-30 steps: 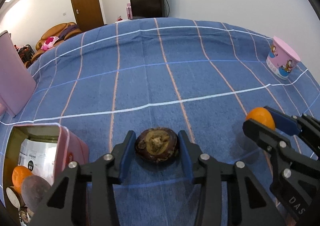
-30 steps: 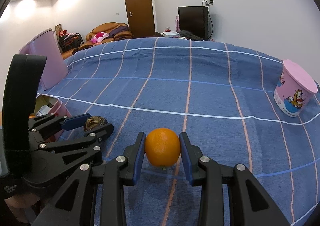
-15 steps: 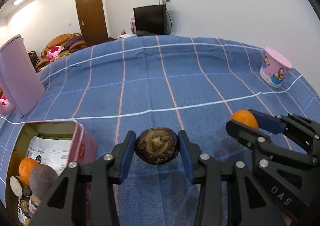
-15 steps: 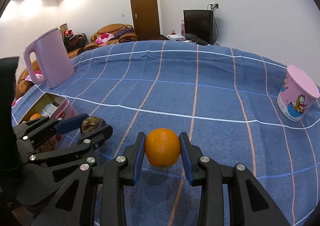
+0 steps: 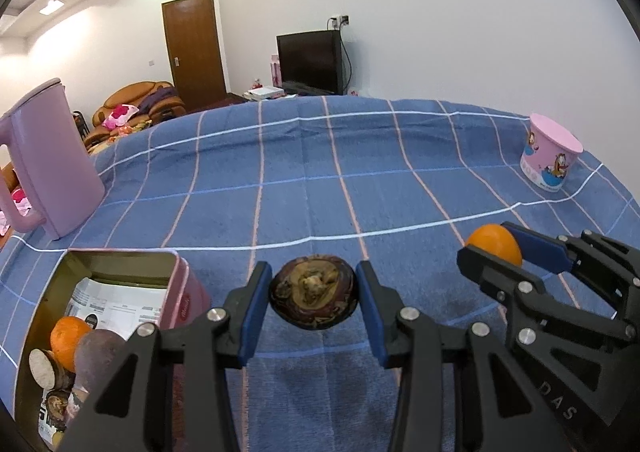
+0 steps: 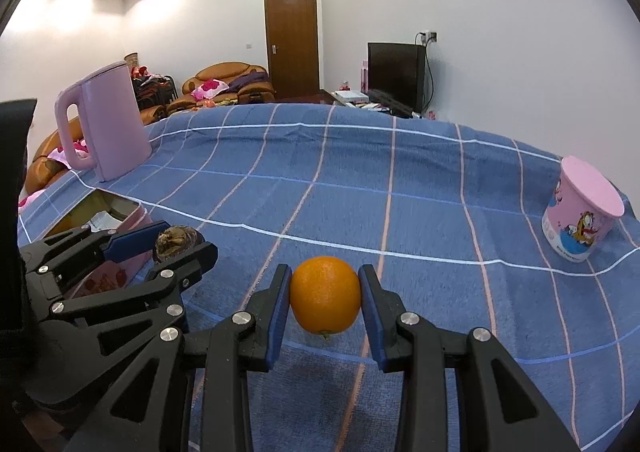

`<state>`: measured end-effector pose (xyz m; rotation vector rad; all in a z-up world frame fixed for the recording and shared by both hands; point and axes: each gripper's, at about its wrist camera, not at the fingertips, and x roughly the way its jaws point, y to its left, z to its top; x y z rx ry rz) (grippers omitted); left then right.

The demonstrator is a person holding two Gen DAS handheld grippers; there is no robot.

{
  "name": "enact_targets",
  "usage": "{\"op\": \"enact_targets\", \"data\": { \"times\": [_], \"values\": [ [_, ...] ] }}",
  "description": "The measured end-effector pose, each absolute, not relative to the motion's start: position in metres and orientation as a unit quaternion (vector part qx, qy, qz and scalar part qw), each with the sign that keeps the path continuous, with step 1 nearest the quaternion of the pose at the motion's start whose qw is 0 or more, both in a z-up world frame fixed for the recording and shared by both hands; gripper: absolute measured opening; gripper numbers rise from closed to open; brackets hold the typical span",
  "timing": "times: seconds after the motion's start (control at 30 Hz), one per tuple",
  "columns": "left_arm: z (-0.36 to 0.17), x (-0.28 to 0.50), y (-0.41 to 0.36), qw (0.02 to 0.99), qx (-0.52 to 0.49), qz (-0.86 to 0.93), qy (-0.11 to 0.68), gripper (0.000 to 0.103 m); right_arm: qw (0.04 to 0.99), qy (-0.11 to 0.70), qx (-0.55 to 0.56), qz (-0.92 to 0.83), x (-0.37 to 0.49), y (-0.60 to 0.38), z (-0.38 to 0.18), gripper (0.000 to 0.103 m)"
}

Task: Organize fruits
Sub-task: 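Lift the dark taro and orange and carry both toward the pink tin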

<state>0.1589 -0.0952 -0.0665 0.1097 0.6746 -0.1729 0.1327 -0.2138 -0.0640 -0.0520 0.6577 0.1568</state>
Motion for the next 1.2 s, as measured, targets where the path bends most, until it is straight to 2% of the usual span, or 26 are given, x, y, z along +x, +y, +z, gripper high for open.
{"op": "enact_targets", "data": {
  "times": [1.2],
  "values": [
    [-0.055,0.138,-0.090,0.958,0.049,-0.068,0.274,0.045,0.968,0.241,-0.027,0.064,0.102,-0.218,-0.048,0.036]
  ]
}}
